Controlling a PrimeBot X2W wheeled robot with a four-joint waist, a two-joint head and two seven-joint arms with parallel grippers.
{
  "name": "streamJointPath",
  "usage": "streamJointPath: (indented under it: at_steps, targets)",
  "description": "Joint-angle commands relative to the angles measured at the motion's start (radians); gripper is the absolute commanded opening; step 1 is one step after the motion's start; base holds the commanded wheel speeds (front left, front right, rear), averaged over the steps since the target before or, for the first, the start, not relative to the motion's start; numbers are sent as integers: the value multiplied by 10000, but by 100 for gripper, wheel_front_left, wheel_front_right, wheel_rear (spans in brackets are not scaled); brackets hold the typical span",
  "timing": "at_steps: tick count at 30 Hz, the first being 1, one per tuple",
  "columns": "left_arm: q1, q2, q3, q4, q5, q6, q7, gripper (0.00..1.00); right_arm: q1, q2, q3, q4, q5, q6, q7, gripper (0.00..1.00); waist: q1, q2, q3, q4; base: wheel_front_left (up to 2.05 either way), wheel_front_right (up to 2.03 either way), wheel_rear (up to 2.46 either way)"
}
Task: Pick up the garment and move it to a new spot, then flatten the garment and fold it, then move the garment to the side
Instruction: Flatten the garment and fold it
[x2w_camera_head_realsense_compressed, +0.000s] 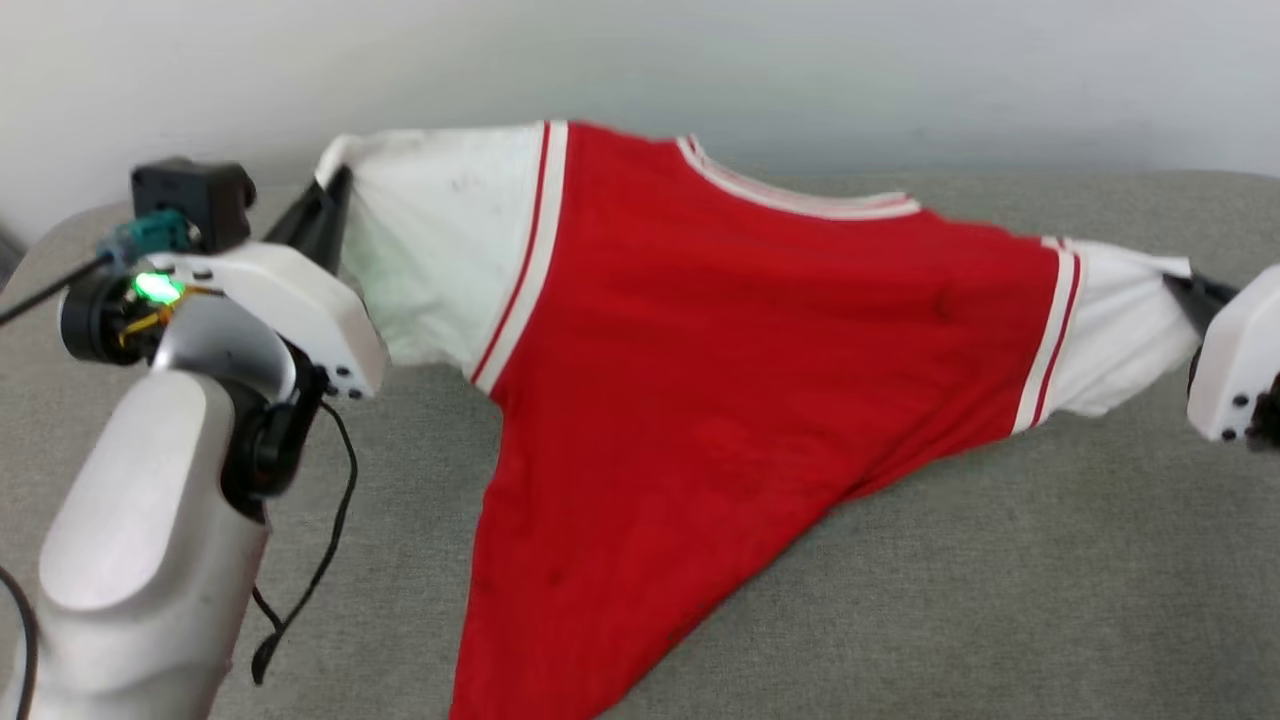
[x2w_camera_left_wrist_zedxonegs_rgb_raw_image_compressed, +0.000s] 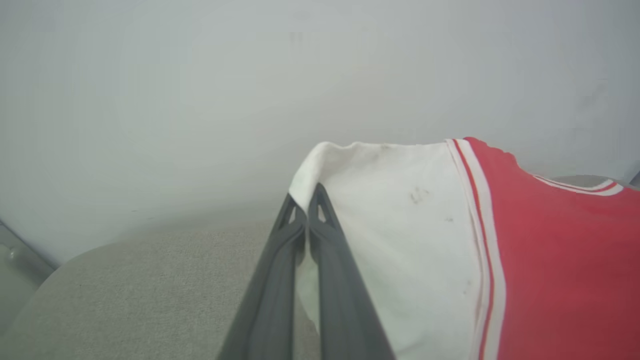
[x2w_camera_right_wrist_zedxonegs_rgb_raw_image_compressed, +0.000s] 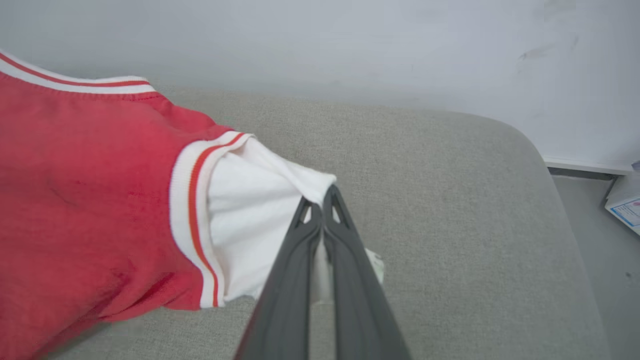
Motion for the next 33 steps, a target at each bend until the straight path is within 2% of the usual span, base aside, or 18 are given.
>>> streamJointPath:
  at_steps: [1,11,22,33]
  targets:
    - [-478,-28,45,384,28,-79,-152,0,-558,-99,116,202,-23,-7,-190,0,0,0,37,3,0,0,0]
    - [-3240,-182,135,2456,330,-327,-951,0,-3239,-413,787,1390,-266,-7,-1022,0,0,0,969,-19,0,0,0]
    - [-6926,191,188,4343,1061,-591,-2508,0,-7320,-422,1564,2610,-996,-7,-2753,0,0,0,2468,-250,0,0,0]
    - [-9601,495,157,5172,1433,-783,-3471,0,-10423,-544,2318,3224,-1410,-8,-4407,0,0,0,3682,-453,0,0,0]
